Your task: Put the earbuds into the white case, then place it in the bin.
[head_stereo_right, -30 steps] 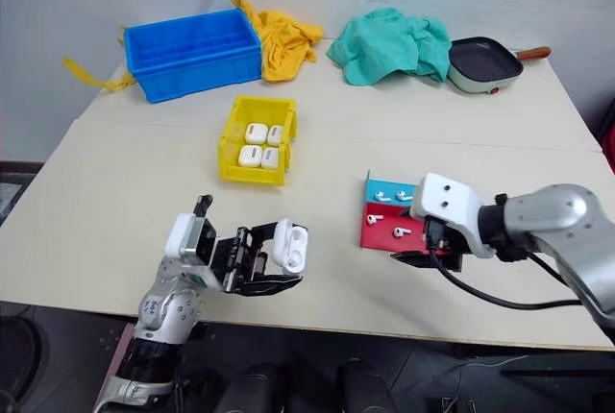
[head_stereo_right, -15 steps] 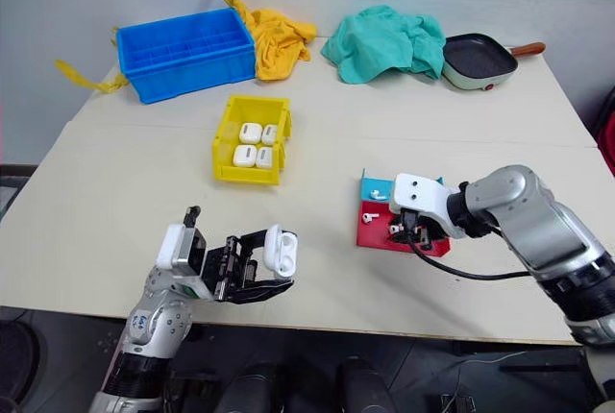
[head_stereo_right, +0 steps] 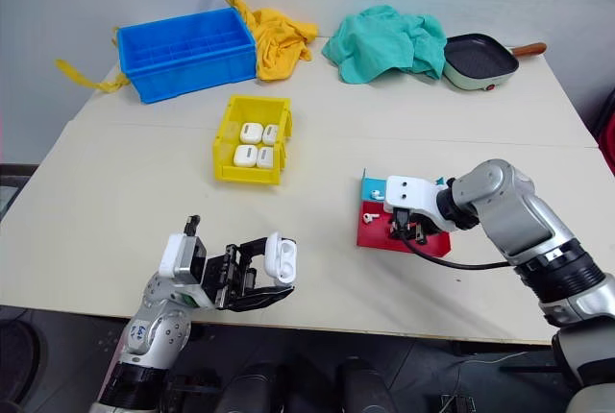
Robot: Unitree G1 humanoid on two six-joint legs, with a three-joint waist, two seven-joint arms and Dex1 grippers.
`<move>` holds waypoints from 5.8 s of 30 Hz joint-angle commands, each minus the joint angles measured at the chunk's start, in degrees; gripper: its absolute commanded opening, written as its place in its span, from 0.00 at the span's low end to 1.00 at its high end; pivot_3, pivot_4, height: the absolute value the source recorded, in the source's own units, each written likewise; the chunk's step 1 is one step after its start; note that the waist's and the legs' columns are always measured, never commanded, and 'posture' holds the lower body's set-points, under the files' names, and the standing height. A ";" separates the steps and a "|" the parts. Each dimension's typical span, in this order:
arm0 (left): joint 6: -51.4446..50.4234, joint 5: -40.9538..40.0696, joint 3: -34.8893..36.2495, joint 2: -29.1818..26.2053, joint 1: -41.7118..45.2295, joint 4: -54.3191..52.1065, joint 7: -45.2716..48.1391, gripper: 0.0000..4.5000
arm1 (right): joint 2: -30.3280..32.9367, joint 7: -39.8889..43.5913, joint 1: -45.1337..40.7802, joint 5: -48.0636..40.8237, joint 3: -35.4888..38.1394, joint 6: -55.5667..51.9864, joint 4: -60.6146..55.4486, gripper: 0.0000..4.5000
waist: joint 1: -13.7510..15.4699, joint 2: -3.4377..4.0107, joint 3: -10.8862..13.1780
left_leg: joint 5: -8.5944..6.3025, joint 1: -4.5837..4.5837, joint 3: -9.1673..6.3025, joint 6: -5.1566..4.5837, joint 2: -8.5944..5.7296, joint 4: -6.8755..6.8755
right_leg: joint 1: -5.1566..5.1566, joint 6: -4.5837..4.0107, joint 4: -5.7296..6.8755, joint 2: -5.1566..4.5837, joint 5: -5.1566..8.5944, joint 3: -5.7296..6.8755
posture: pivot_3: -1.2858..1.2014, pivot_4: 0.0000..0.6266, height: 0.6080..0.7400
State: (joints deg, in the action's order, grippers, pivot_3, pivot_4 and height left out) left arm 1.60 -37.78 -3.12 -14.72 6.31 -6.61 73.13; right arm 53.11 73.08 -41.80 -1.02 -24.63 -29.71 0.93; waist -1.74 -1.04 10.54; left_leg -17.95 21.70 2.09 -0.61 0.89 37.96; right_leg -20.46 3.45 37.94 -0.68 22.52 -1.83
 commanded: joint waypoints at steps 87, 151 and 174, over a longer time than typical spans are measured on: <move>-3.42 -3.92 -3.13 14.34 21.91 4.50 -0.54 0.62 | -27.89 -22.32 25.05 -49.72 31.61 12.11 -34.79 0.09 | 0.15 0.00 0.01 | 0.22 0.38 -0.08 0.27 0.00 0.18 | -0.13 0.12 -0.06 0.09 -0.07 0.06 | 0.52 0.24 1.00; -1.88 1.23 2.87 1.38 12.10 5.27 -2.65 0.62 | -0.30 0.58 -10.38 -6.00 7.71 8.15 16.47 0.64 | 0.16 0.12 0.04 | 0.35 0.56 0.02 0.23 -0.05 0.09 | -0.46 0.11 0.00 -0.02 -0.08 -0.04 | 0.52 0.24 1.00; -1.18 1.78 1.59 1.75 8.95 1.16 -6.45 0.62 | -14.99 3.91 -26.70 15.70 -0.95 29.59 53.45 0.49 | -0.29 0.12 0.04 | 0.44 0.72 0.08 0.40 -0.04 0.22 | -1.08 0.11 0.92 -0.05 -0.08 -0.01 | 0.52 0.24 1.00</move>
State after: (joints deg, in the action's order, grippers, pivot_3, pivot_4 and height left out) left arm -0.46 -36.08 -1.16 -13.33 15.32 -2.62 67.04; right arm 37.98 77.09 -66.95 13.61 -25.69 -1.43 53.40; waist -2.04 -0.92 10.58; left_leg -17.51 22.42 2.17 -0.21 0.85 38.18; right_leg -21.54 3.56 38.87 -0.73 22.44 -1.84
